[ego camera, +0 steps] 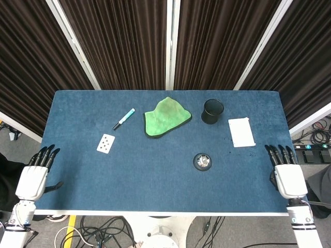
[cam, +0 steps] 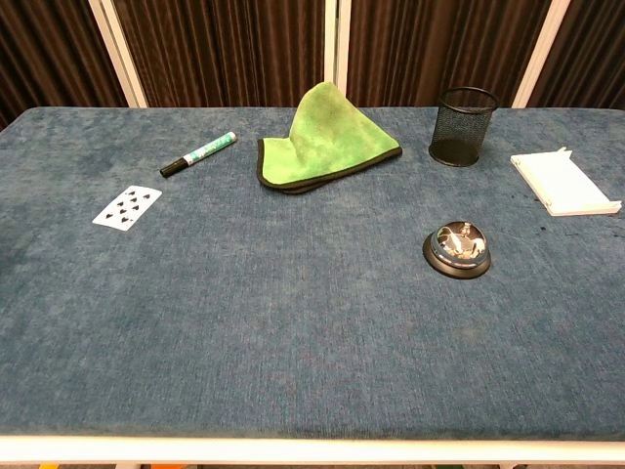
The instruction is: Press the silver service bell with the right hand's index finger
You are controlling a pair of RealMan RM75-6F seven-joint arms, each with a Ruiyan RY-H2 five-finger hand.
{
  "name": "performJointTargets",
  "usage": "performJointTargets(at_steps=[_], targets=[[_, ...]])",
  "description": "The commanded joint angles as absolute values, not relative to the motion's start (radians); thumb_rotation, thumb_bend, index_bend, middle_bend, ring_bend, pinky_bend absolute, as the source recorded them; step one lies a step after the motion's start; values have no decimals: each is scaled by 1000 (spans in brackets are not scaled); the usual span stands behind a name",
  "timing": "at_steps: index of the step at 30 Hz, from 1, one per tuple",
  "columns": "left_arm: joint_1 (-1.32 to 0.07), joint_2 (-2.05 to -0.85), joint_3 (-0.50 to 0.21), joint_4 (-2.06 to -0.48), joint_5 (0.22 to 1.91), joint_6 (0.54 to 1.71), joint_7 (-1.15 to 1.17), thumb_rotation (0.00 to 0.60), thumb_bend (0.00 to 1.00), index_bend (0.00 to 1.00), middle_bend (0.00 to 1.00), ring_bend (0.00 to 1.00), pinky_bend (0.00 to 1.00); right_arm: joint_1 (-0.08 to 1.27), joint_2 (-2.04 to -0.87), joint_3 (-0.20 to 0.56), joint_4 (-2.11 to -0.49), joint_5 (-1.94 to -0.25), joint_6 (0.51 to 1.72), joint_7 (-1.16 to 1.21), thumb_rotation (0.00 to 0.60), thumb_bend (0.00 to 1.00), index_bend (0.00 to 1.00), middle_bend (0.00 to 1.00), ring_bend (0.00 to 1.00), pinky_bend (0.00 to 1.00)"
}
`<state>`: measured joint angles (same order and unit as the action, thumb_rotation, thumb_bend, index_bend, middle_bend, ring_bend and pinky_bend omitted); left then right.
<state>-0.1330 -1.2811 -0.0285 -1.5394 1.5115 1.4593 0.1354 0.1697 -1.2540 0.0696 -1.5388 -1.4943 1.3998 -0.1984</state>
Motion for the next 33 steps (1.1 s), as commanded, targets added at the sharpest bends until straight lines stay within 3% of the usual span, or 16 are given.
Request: performJointTargets(at_steps=[1,4,6,16,33], targets=[[-136,-1280,-31,-1539,1511,1458,133,600,27,88,11,0,166,204,-1299,56,-1506,-1534,1365,-223,600,1000,0,701,613,537],[-137,-1283,-34,-1538,1510,1458,134,600,26,88,11,0,166,240,-1357,46,-1467,-1563,1325,-261,600,1000,0,833,729,621],[-137,-1283,-35,-1538,1507,1458,134,600,26,88,11,0,166,260,-1394,37,-1445,-1572,1292,-283,600,1000,0,860,751,628],[-128,-1264,-41,-1537,1500,1474,119,600,27,89,11,0,166,305,-1557,1,-1349,-1563,1191,-423,600,1000,0,868,757,629],[-120,-1256,-39,-1506,1495,1472,75,600,27,90,11,0,166,324,-1611,14,-1331,-1513,1168,-490,600,1000,0,871,757,629]])
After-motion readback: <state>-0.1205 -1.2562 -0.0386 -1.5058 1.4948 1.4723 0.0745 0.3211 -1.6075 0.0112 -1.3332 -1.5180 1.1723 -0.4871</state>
